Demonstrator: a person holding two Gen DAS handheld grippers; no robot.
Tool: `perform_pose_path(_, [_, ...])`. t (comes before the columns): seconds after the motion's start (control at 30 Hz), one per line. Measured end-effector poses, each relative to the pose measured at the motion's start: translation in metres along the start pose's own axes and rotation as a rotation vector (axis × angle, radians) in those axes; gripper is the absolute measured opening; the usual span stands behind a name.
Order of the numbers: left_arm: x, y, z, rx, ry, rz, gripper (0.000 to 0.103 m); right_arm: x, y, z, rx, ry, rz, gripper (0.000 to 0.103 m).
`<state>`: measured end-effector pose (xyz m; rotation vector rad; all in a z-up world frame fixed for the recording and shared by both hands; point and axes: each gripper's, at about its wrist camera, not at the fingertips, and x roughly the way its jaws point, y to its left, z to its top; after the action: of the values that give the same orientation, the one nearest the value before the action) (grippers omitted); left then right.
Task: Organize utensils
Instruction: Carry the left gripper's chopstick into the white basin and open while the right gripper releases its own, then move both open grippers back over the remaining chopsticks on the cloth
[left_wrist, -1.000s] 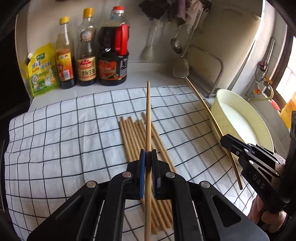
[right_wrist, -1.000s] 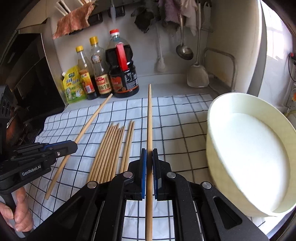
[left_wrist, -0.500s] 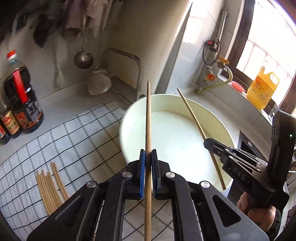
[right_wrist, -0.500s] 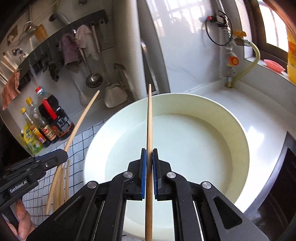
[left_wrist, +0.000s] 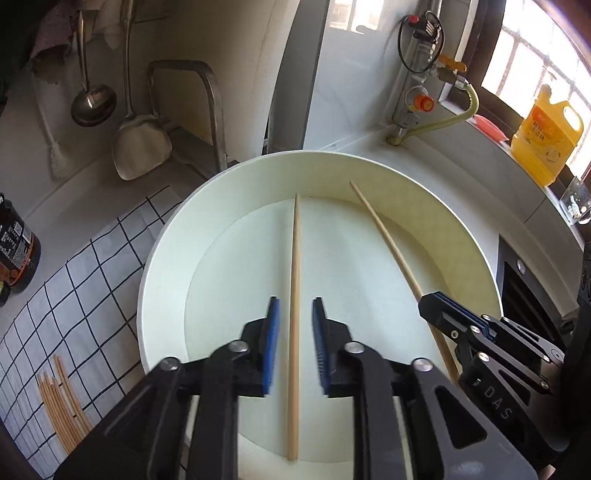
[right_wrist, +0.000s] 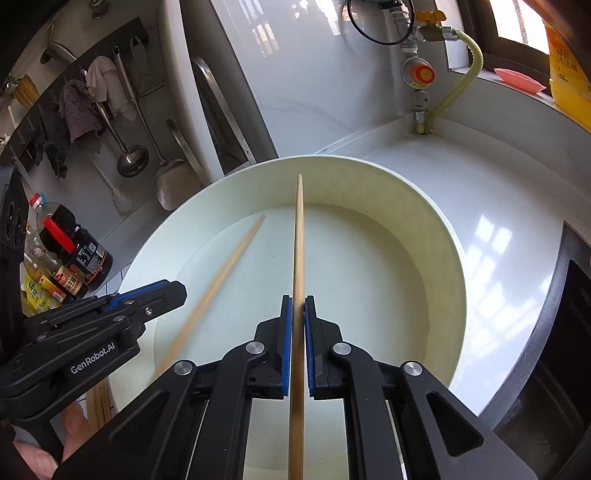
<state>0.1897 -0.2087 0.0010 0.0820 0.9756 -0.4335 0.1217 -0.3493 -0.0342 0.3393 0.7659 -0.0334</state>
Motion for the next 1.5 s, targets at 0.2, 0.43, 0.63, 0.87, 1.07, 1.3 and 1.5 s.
perform_pose_path(0.2, [-0.020, 0.015, -0.003, -0.038, -0.067, 0.043, 0.079, -0.010, 0.001, 0.003, -0.006, -0.040, -0.010, 0.022])
perform_pose_path(0.43, [-0.061, 0.051, -0.029, -0.096, -0.115, 0.080, 0.079, -0.020, 0.015, 0.002, -0.032, -0.058, 0.030, 0.022])
perform_pose_path(0.63, [-0.101, 0.094, -0.064, -0.121, -0.154, 0.148, 0.079, -0.028, 0.055, -0.008, -0.106, -0.048, 0.114, 0.025])
perform_pose_path(0.87, [-0.127, 0.140, -0.111, -0.169, -0.154, 0.236, 0.079, -0.037, 0.102, -0.027, -0.193, -0.034, 0.189, 0.031])
perform_pose_path(1.07, [-0.143, 0.158, -0.146, -0.218, -0.157, 0.269, 0.079, -0.050, 0.136, -0.044, -0.276, -0.045, 0.223, 0.035])
perform_pose_path(1.3, [-0.162, 0.170, -0.182, -0.303, -0.181, 0.285, 0.079, -0.057, 0.168, -0.066, -0.358, -0.037, 0.278, 0.038])
perform_pose_path(1.5, [-0.177, 0.177, -0.201, -0.334, -0.190, 0.321, 0.079, -0.055, 0.183, -0.078, -0.389, -0.011, 0.316, 0.041])
